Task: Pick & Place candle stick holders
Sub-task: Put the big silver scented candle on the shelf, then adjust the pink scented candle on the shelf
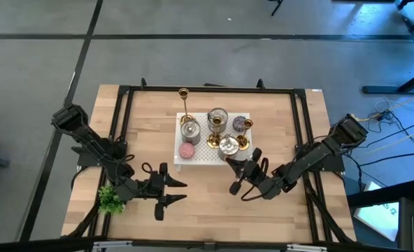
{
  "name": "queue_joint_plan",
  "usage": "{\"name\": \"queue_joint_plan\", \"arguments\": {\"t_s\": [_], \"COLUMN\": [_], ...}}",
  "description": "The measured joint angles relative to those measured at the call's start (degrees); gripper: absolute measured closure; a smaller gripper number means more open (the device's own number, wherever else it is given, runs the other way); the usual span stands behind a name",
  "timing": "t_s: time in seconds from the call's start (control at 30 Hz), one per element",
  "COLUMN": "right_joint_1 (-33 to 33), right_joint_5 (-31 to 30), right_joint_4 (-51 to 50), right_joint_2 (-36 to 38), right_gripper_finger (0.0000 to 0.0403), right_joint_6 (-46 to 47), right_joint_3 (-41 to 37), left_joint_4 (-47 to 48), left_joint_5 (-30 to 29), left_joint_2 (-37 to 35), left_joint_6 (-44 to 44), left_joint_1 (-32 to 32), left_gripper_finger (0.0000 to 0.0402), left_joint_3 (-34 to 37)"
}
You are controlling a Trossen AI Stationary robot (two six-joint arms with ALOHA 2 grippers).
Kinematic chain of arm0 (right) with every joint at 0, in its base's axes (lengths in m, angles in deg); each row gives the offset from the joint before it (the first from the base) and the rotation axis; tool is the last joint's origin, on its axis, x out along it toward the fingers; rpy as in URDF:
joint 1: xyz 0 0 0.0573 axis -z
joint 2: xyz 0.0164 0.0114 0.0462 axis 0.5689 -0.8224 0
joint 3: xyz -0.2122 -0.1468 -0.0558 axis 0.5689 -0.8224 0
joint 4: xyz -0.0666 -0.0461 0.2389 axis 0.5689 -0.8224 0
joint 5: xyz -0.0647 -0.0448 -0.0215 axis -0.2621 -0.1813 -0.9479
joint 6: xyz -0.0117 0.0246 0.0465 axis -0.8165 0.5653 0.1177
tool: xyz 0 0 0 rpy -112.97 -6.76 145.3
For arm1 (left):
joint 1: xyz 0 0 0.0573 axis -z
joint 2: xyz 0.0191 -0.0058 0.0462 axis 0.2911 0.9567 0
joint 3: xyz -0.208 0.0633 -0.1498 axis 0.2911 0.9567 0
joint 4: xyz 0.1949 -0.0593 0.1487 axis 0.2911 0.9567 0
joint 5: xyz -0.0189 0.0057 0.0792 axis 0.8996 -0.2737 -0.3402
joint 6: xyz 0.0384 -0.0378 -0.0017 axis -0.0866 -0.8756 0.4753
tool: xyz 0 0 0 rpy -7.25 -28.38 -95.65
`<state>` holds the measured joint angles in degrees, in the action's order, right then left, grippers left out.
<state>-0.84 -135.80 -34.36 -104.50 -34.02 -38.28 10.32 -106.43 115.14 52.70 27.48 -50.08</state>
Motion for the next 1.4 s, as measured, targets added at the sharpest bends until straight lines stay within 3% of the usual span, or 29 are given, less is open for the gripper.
{"name": "queue_joint_plan", "arguments": {"t_s": [0.63, 0.83, 0.93, 1.13, 1.23, 1.4], "right_joint_1": [-0.2, -2.2, -4.2, -8.5, -10.1, -11.4], "right_joint_5": [-1.9, 1.3, 1.5, -0.2, -3.0, -4.6], "right_joint_4": [-0.2, 0.5, 2.1, 3.1, 3.1, 3.1], "right_joint_2": [0.0, 0.0, 0.0, 0.0, 0.0, 0.0], "right_gripper_finger": [0.0403, 0.0403, 0.0403, 0.0403, 0.0403, 0.0403], "right_joint_6": [2.1, 3.0, 3.0, 3.0, 3.0, 3.0], "right_joint_3": [0.0, 0.0, 0.0, 0.0, 0.0, 0.0], "left_joint_4": [0.1, 0.9, 2.0, 8.1, 12.1, 20.5], "left_joint_5": [0.0, -0.3, -6.0, -29.4, -32.0, -32.2], "left_joint_2": [0.0, 0.0, 0.0, 0.0, -0.1, -0.2], "left_joint_6": [0.0, 0.0, -0.1, -4.9, -7.2, -13.1], "left_joint_1": [0.0, 0.0, 0.4, 2.5, 2.3, 0.4], "left_gripper_finger": [0.0229, 0.0229, 0.0229, 0.0258, 0.0294, 0.0388], "left_joint_3": [0.0, 0.0, 0.0, 0.0, 0.0, 0.0]}}
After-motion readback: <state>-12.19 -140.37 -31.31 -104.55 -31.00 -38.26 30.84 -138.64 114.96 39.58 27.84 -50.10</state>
